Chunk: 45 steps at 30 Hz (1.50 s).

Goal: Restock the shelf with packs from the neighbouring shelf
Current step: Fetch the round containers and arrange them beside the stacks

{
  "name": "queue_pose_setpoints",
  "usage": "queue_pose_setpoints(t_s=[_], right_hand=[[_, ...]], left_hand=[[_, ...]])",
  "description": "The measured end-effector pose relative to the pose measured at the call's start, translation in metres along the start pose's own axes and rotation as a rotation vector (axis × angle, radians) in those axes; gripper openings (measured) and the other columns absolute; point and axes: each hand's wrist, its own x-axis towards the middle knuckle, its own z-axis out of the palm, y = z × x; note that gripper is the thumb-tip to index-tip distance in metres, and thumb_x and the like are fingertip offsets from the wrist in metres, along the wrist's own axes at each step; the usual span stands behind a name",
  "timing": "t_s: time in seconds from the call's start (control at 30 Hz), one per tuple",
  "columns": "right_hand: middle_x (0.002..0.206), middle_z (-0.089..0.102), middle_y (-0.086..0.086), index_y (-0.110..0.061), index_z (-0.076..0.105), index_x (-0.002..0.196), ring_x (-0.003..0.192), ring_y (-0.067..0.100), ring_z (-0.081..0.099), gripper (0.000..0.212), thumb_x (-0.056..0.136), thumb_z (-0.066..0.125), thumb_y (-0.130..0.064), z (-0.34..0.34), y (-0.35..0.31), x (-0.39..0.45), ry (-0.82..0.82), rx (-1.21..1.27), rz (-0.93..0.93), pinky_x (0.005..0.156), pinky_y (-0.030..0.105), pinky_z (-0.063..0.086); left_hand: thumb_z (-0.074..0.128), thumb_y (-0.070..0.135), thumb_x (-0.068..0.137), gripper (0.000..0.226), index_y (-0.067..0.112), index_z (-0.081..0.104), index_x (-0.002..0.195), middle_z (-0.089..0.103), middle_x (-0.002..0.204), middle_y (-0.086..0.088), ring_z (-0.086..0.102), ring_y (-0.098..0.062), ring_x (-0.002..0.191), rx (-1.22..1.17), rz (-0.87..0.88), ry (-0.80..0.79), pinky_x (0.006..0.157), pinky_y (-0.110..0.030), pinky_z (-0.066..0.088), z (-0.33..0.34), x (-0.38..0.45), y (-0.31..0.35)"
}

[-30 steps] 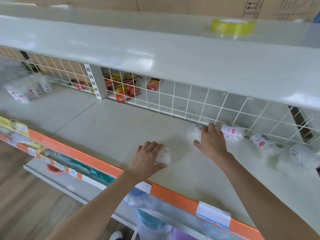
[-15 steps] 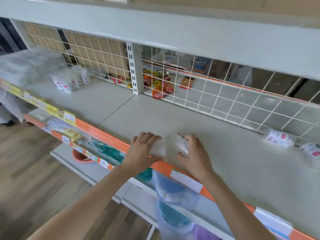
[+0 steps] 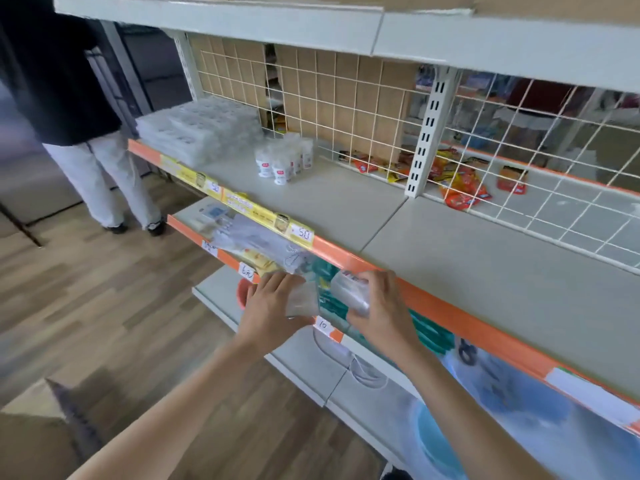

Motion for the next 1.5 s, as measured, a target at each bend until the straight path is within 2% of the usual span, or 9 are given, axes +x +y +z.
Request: queue_pose_setpoints(t_s=[0.17,0.37,0.53,0.7,0.9,1.13,1.27,1.37,1.5], right_hand=[[0.102,0.045,0.006,-0.004,0.051,0.108,0.095,0.03,0.05,0.046,0.065,0.067,-0.005,0.03,-0.024,0.038,-0.011,-0.005,-0.042,0.074,0.031,0.04],[0.092,0.032,-0.02,-0.007,0.051,0.116,0.103,0.023,0.049,0.051,0.068,0.07,-0.004,0.075,-0.042,0.112,-0.049,0.082,-0.088,0.072,0.022,0.034],[0.103,0.036,-0.003,-0.008,0.05,0.113,0.102,0.029,0.049,0.058,0.062,0.073,0.003,0.132,-0.052,0.202,-0.019,0.177,-0.132,0.079,0.014,0.03],[0.101,0.035,-0.012,-0.026,0.039,0.113,0.098,0.017,0.04,0.07,0.059,0.076,-0.002,0.159,-0.057,0.265,0.08,0.206,-0.201,0.08,0.014,0.03],[0.106,0.038,-0.003,-0.004,0.051,0.115,0.105,0.028,0.05,0.054,0.065,0.073,-0.001,0.144,-0.014,0.279,0.149,0.072,0.083,0.077,0.013,0.03],[0.122,0.037,0.007,-0.011,0.043,0.125,0.111,0.025,0.047,0.057,0.074,0.069,-0.009,0.106,0.033,0.263,0.29,-0.042,0.531,0.075,0.027,0.039],[0.125,0.037,0.01,-0.012,0.042,0.127,0.117,0.03,0.041,0.06,0.074,0.07,-0.019,0.097,0.036,0.253,0.264,-0.204,0.672,0.09,0.04,0.038],[0.123,0.039,0.008,-0.013,0.049,0.124,0.112,0.028,0.04,0.055,0.074,0.068,-0.029,0.104,0.015,0.253,0.421,-0.384,0.557,0.091,0.042,0.036],[0.12,0.037,-0.01,-0.022,0.05,0.125,0.108,0.013,0.037,0.058,0.07,0.05,-0.04,0.141,-0.023,0.254,0.349,-0.009,0.358,0.094,0.026,0.035]], left_hand=[[0.081,0.044,0.061,0.065,0.022,0.056,0.117,0.056,0.111,0.005,0.046,-0.022,0.104,-0.026,-0.04,0.032,0.095,-0.047,0.035,-0.013,0.004,-0.048],[0.081,0.042,0.06,0.066,0.022,0.056,0.118,0.056,0.108,0.004,0.047,-0.023,0.101,-0.038,-0.073,0.057,0.09,-0.04,0.038,-0.014,0.031,-0.1],[0.077,0.045,0.066,0.062,0.025,0.054,0.12,0.054,0.115,0.008,0.043,-0.018,0.106,0.013,-0.11,0.053,0.081,-0.026,0.026,-0.036,0.086,-0.158],[0.076,0.046,0.062,0.063,0.022,0.058,0.117,0.057,0.113,0.005,0.047,-0.021,0.107,0.039,-0.09,0.062,0.085,-0.03,0.029,-0.048,0.159,-0.203],[0.077,0.045,0.063,0.063,0.021,0.058,0.118,0.058,0.114,0.003,0.047,-0.021,0.107,-0.045,0.085,-0.05,0.087,-0.032,0.034,-0.023,0.227,-0.199],[0.074,0.035,0.067,0.059,0.022,0.054,0.12,0.054,0.118,0.007,0.042,-0.016,0.111,-0.136,0.323,-0.211,0.085,-0.024,0.025,0.016,0.282,-0.187],[0.057,0.049,0.062,0.062,0.02,0.054,0.117,0.052,0.113,0.008,0.04,-0.014,0.106,-0.193,0.451,-0.322,0.081,-0.024,0.023,0.033,0.296,-0.176],[0.06,0.036,0.064,0.059,0.014,0.044,0.117,0.038,0.112,0.008,0.036,-0.009,0.104,-0.378,0.422,-0.403,0.087,-0.016,0.028,0.042,0.299,-0.175],[0.063,0.013,0.071,0.047,0.016,0.035,0.109,0.036,0.105,0.001,0.044,-0.012,0.089,-0.542,0.38,-0.485,0.07,-0.008,0.034,0.044,0.3,-0.176]])
